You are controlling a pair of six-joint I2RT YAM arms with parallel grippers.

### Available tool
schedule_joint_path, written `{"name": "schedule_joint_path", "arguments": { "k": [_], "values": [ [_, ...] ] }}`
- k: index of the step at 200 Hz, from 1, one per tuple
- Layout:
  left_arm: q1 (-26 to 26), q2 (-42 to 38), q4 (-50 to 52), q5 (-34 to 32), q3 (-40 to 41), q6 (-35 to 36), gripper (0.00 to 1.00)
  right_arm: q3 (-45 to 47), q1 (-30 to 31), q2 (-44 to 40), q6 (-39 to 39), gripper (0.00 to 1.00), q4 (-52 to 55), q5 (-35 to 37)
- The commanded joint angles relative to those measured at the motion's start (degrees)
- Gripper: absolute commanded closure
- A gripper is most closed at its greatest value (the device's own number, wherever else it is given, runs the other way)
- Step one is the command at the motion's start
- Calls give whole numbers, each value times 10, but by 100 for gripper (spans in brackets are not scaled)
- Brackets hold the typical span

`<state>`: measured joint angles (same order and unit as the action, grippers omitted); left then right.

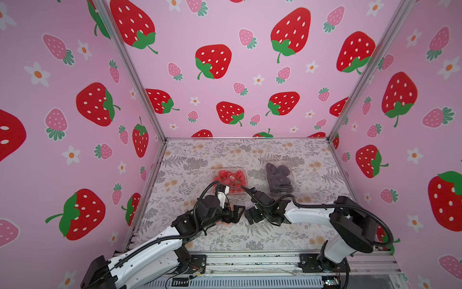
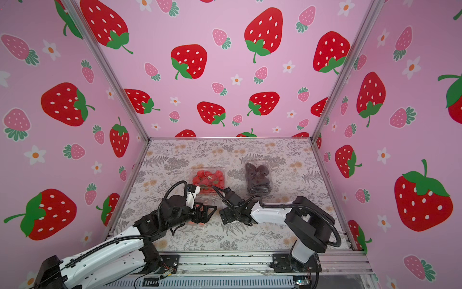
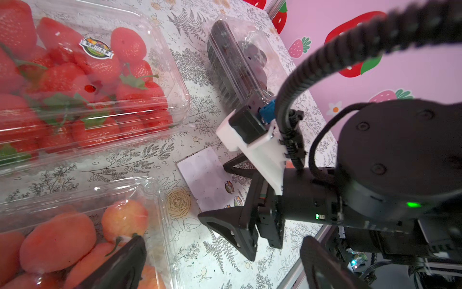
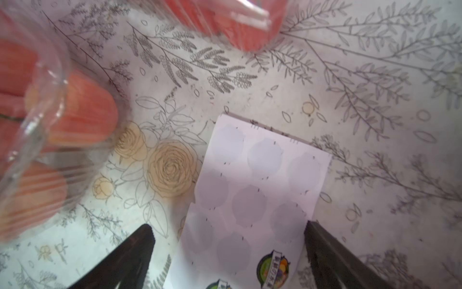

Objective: Label fruit boxes
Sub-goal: Pick up the label sticker from the center of the board.

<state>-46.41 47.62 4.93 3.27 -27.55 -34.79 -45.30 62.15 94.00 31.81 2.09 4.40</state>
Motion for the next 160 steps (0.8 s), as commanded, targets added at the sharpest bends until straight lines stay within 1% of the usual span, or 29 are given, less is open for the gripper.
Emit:
{"name": "schedule_joint_path", "arguments": {
  "k": [1, 14, 30, 42, 50, 72, 87, 94, 136, 150, 160],
  "values": [
    [-2, -8, -12, -1, 5, -8, 1, -21, 4, 39, -7, 8, 10, -10],
    [-2, -15, -5, -10, 6, -8, 1, -30, 8, 45, -9, 10, 25, 18],
    [-2, -25, 6, -29, 7, -9, 1, -33, 16, 39, -5, 10, 55, 78],
    [-2, -30, 12, -40, 10, -10, 1, -31, 21, 34, -2, 10, 71, 101],
    [-2, -33, 13, -43, 12, -10, 1, -26, 22, 32, 0, 10, 73, 103],
    [-2, -36, 12, -42, 16, -13, 1, -13, 32, 32, 5, 11, 71, 83],
    [-2, -37, 6, -41, 18, -13, 1, -8, 37, 33, 9, 12, 74, 89],
    [-2, -36, 5, -41, 19, -14, 1, -8, 37, 37, 9, 14, 74, 89],
    [-1, -31, -9, -47, 27, -21, 1, -11, 36, 63, 8, 40, 83, 97],
    [-1, -34, -18, -47, 33, -22, 1, -9, 36, 54, 4, 46, 81, 94],
    [0, -35, -14, -51, 33, -24, 1, -6, 36, 43, 0, 47, 73, 92]
  ]
}}
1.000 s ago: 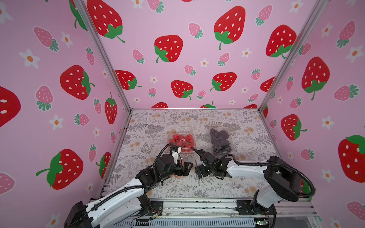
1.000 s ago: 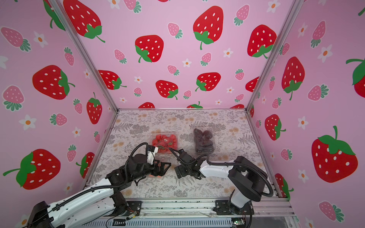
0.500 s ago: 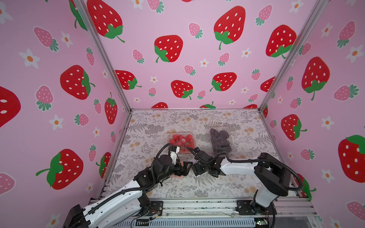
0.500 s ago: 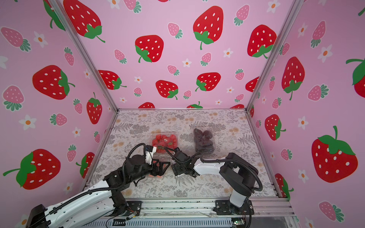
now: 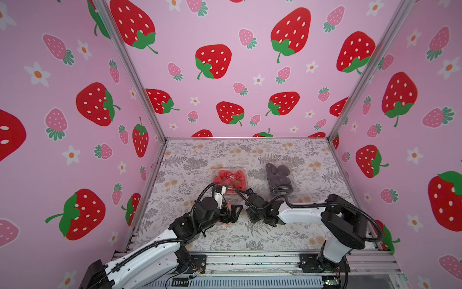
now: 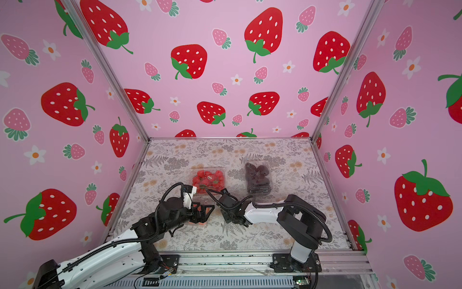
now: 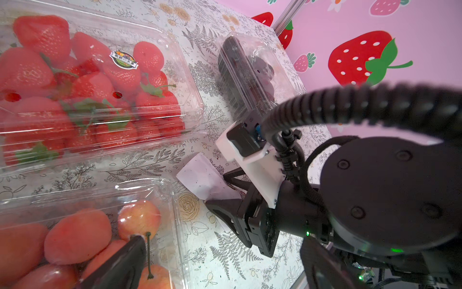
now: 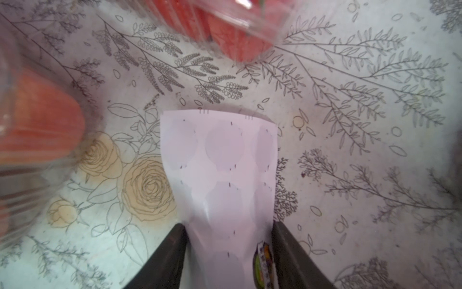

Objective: Label fruit boxes
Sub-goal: Pick up the label sticker from the center of the board.

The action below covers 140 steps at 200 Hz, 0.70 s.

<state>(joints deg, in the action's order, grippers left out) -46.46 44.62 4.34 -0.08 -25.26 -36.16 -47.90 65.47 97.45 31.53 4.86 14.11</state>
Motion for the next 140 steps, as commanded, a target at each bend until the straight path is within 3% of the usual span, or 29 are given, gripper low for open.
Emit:
{"name": "schedule_joint_path", "arguments": {
  "k": [1, 50, 78, 105, 140],
  "values": [
    [0, -5, -8, -18, 9, -10, 1, 20, 3, 6, 2, 47, 44, -6],
    [0, 47, -123, 48, 34, -36, 1, 44, -1, -74, -38, 60, -41, -19],
    [-5, 80, -142, 38, 28, -42, 3, 58, -2, -108, -48, 65, -65, -18],
    [-6, 78, -208, 1, 58, -73, 4, 73, -4, -156, -56, 66, -67, -18],
    [-6, 126, -333, 36, 68, -99, 6, 107, -5, -222, -57, 67, -85, -41]
  ]
}}
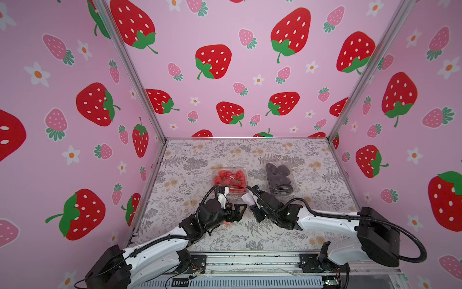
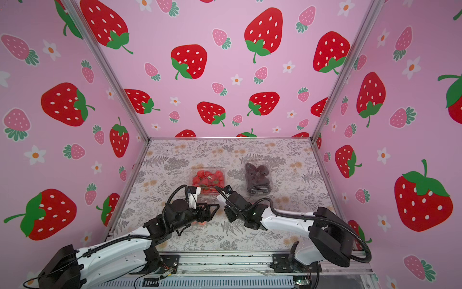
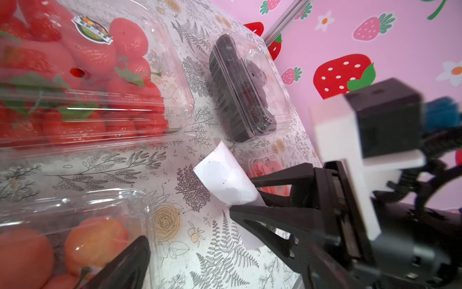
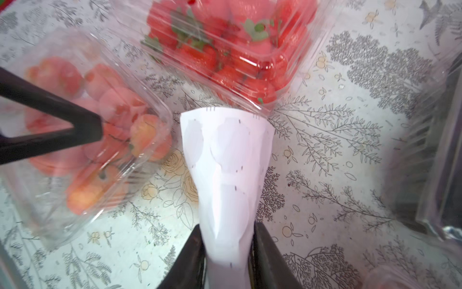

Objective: Label fruit boxes
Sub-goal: Pick up the label sticker from the center of the board.

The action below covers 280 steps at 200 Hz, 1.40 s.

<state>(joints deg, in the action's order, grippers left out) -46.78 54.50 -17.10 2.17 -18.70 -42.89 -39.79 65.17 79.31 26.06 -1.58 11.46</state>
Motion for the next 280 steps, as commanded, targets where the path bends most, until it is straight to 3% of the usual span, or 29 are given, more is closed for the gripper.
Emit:
{"name": "schedule_joint_path", "arguments": {
  "k": [1, 62, 102, 124, 160, 182, 210, 225, 252, 268, 280],
  "values": [
    [-4, 29, -121, 14, 3, -32, 6, 28, -1, -42, -2, 66, -22, -16],
    [-8, 121, -233, 36, -34, -37, 9, 83, -1, -134, -8, 68, -60, -61],
    [-13, 166, -303, 53, -37, -46, 29, 103, -2, -172, 0, 67, -67, -90],
    [-17, 195, -343, 89, -46, -52, 49, 104, -1, -176, 0, 67, -69, -93],
    [-17, 213, -348, 75, -49, -48, 81, 100, -5, -167, -7, 65, -58, -62],
    [-17, 225, -350, 81, -55, -52, 100, 95, -8, -152, -10, 55, -61, -67],
    [-15, 212, -307, 76, -63, -42, 100, 99, -24, -163, -28, 30, -57, -80],
    [-10, 193, -255, 80, -75, -20, 100, 102, -50, -181, -67, 18, -45, -125],
    [7, 150, -150, 110, -107, 53, 100, 115, -145, -230, -78, 16, -36, -244],
    [31, 135, -134, 199, -121, 102, 100, 133, -195, -252, -86, 19, -76, -344],
    [48, 125, -143, 289, -125, 129, 100, 130, -227, -251, -92, 26, -84, -414]
  ]
}}
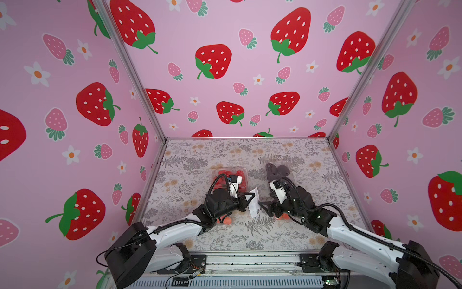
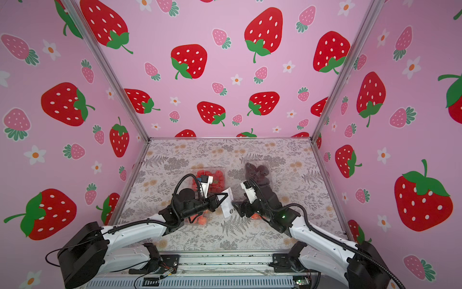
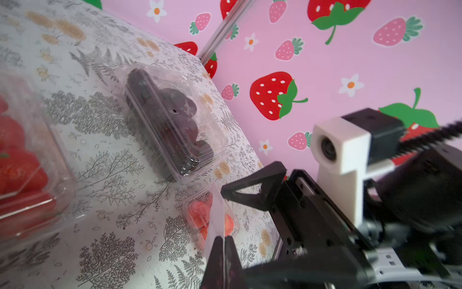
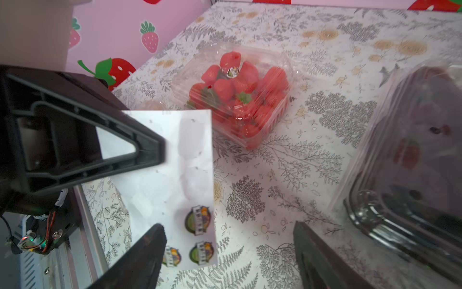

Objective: Label fruit boxes
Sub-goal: Adjust the label sticker.

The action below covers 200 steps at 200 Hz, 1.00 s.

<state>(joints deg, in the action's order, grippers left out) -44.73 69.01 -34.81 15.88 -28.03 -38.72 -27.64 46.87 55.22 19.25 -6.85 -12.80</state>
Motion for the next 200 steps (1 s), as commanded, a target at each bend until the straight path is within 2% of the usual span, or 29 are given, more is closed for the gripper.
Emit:
{"name": "schedule_joint_path", "arguments": {
  "k": [1, 22, 58, 103, 150, 164, 170, 175, 182, 190, 195, 200],
  "values": [
    [29, -21, 34, 157, -32, 88, 100, 8, -47, -10, -24, 27, -32, -178],
    [36, -42, 84, 196, -51, 144, 100, 7, -85, -5, -15, 31, -57, -279],
    [37, -37, 69, 259, -56, 163, 100, 19, -88, 0, -13, 36, -119, -340],
    [36, -44, 63, 274, -56, 163, 100, 17, -88, 27, -5, 62, -149, -385],
    [36, -46, 72, 252, -57, 157, 100, 34, -88, 7, -1, 100, -177, -425],
    [37, -48, 78, 239, -58, 155, 100, 36, -88, 3, 0, 100, -177, -423],
    [37, -49, 81, 231, -57, 155, 96, 38, -88, 1, -1, 100, -175, -418],
    [37, -51, 81, 225, -54, 154, 84, 39, -88, -2, -2, 100, -174, -415],
    [37, -53, 80, 220, -51, 154, 61, 41, -88, -6, -1, 100, -174, -409],
    [37, -52, 73, 216, -45, 153, 39, 43, -88, -11, 0, 100, -173, -406],
    [37, -50, 67, 216, -39, 150, 33, 43, -88, -13, 1, 100, -174, -404],
    [37, -46, 54, 220, -35, 145, 31, 44, -88, -16, 2, 100, -174, -403]
  ]
}}
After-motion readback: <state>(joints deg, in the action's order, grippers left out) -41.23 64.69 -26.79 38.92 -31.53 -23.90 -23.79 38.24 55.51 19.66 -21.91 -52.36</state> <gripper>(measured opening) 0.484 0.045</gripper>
